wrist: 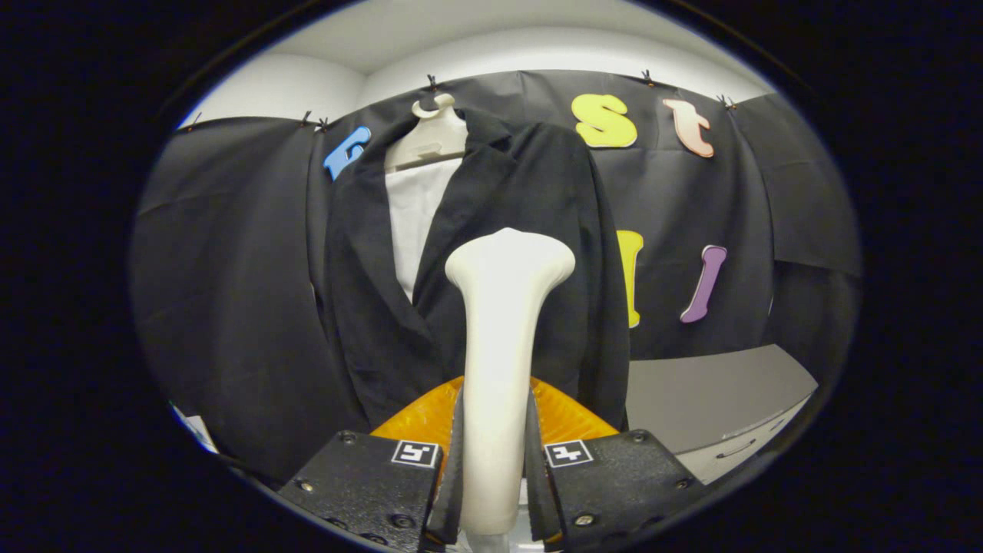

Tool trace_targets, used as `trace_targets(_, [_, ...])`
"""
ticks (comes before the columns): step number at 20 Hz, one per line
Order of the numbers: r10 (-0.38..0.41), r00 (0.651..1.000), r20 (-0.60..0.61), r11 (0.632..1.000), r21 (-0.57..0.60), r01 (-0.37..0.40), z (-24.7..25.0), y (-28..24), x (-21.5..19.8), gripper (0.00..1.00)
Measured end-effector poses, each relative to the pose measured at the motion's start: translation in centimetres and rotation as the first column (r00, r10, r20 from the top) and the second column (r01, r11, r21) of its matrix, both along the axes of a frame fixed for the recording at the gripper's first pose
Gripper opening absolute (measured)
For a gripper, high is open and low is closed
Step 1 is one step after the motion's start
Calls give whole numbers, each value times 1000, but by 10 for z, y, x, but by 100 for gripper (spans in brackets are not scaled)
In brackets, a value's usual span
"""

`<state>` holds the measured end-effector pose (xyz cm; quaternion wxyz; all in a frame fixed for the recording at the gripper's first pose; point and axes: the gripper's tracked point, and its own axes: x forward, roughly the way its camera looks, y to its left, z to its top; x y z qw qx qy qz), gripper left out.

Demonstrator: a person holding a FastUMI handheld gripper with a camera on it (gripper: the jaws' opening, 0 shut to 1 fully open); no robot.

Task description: Iron the clothes twice with a garment steamer, once on the left side and once on the right side.

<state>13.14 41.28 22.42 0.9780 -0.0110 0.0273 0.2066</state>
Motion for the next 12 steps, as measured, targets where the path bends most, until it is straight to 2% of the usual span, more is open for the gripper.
trace_targets(12, [-5,991,-130,994,-111,-9,-106,-9,-5,37])
